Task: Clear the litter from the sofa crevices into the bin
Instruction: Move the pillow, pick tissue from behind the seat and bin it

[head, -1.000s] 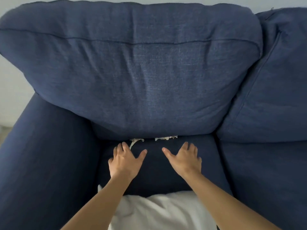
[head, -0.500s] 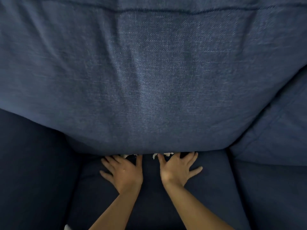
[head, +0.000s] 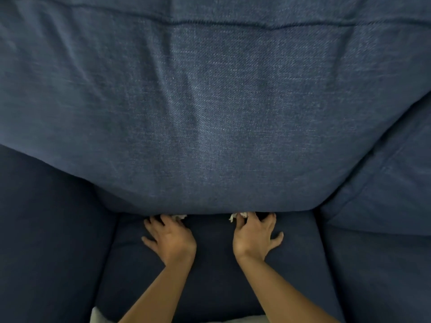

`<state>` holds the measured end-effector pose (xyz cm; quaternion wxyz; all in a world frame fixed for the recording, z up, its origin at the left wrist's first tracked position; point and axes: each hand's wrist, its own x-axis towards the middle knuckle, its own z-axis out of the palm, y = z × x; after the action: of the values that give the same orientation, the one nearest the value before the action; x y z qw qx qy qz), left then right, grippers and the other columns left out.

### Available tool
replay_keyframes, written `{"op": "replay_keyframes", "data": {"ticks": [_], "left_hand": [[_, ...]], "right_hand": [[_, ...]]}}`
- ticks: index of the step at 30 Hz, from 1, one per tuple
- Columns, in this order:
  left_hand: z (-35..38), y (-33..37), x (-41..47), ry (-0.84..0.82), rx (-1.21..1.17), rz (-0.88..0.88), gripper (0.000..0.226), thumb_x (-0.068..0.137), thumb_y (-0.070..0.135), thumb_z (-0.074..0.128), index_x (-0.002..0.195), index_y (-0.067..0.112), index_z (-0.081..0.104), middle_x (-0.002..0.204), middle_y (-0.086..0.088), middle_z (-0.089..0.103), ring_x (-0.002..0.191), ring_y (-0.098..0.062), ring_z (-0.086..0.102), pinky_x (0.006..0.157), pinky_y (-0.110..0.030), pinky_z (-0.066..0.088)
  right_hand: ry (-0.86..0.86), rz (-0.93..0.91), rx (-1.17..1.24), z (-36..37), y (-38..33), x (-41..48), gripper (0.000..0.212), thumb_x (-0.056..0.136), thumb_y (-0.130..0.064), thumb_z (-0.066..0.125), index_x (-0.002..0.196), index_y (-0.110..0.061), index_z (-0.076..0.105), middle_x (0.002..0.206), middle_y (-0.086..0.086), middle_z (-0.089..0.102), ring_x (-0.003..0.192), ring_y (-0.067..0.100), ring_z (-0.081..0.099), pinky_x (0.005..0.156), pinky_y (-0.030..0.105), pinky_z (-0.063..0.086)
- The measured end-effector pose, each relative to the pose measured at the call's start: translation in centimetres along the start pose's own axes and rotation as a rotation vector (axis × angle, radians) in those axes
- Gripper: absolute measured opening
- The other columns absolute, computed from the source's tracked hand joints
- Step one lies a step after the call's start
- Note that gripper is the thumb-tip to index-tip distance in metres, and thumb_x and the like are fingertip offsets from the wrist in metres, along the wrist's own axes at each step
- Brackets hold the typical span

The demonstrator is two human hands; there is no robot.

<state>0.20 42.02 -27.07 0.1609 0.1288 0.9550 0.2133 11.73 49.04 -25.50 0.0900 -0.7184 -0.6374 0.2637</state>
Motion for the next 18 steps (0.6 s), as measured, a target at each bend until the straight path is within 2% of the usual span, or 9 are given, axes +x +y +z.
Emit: {"op": "replay_keyframes", "data": {"ticks": [4, 6, 8, 12, 16, 18], "left_hand": [[-2.2, -1.9, -0.4, -0.018, -0.049, 0.086, 0.015, 0.098, 0.009, 0.037, 0.109, 0.006, 0.048, 0.129, -0.018, 0.053, 0.133, -0.034, 0.036, 0.114, -0.062, 0.013], [-3.8, -2.6, -1.0, -0.038, -0.073, 0.126, 0.012, 0.099, 0.010, 0.035, 0.104, 0.009, 0.046, 0.114, -0.015, 0.058, 0.119, -0.033, 0.047, 0.112, -0.059, 0.020], [-5.6, -3.2, -1.7, -0.052, -0.129, 0.136, 0.010, 0.099, 0.013, 0.034, 0.098, 0.012, 0.044, 0.103, -0.010, 0.058, 0.100, -0.029, 0.050, 0.106, -0.055, 0.031], [-9.1, -4.8, -3.1, -0.075, -0.191, 0.155, 0.012, 0.100, 0.019, 0.032, 0.090, 0.018, 0.040, 0.092, -0.006, 0.057, 0.082, -0.027, 0.052, 0.082, -0.050, 0.046], [-13.5, -6.5, -4.1, -0.088, -0.194, 0.218, 0.012, 0.100, 0.019, 0.031, 0.090, 0.018, 0.036, 0.090, -0.004, 0.054, 0.078, -0.027, 0.053, 0.064, -0.041, 0.041], [-16.9, -7.0, -4.6, -0.078, -0.223, 0.259, 0.013, 0.101, 0.019, 0.031, 0.090, 0.017, 0.037, 0.086, -0.002, 0.052, 0.072, -0.023, 0.052, 0.058, -0.038, 0.039]], "right_hand": [[0.002, -0.063, -0.009, -1.7, 0.5, -1.1, 0.021, 0.099, -0.034, 0.047, 0.113, -0.035, 0.064, 0.140, 0.004, 0.047, 0.141, 0.018, 0.033, 0.118, 0.058, 0.002], [-0.005, -0.078, 0.001, -2.8, 0.5, -2.1, 0.020, 0.100, -0.031, 0.047, 0.110, -0.031, 0.064, 0.124, -0.002, 0.056, 0.125, 0.014, 0.049, 0.119, 0.058, 0.003], [-0.016, -0.083, 0.000, -3.8, 0.3, -3.3, 0.021, 0.102, -0.030, 0.044, 0.108, -0.027, 0.064, 0.117, -0.003, 0.059, 0.113, 0.014, 0.057, 0.120, 0.057, 0.005], [-0.011, -0.124, 0.004, -5.6, -0.6, -6.3, 0.023, 0.103, -0.028, 0.043, 0.110, -0.024, 0.064, 0.114, -0.003, 0.061, 0.101, 0.016, 0.061, 0.120, 0.054, 0.012], [0.021, -0.214, -0.004, -6.7, -2.5, -9.9, 0.021, 0.103, -0.024, 0.043, 0.105, -0.022, 0.063, 0.107, 0.001, 0.063, 0.076, 0.014, 0.047, 0.111, 0.054, 0.029], [0.035, -0.275, 0.001, -7.4, -4.2, -12.1, 0.019, 0.102, -0.024, 0.044, 0.104, -0.021, 0.063, 0.104, 0.002, 0.064, 0.076, 0.016, 0.047, 0.106, 0.054, 0.035]]}}
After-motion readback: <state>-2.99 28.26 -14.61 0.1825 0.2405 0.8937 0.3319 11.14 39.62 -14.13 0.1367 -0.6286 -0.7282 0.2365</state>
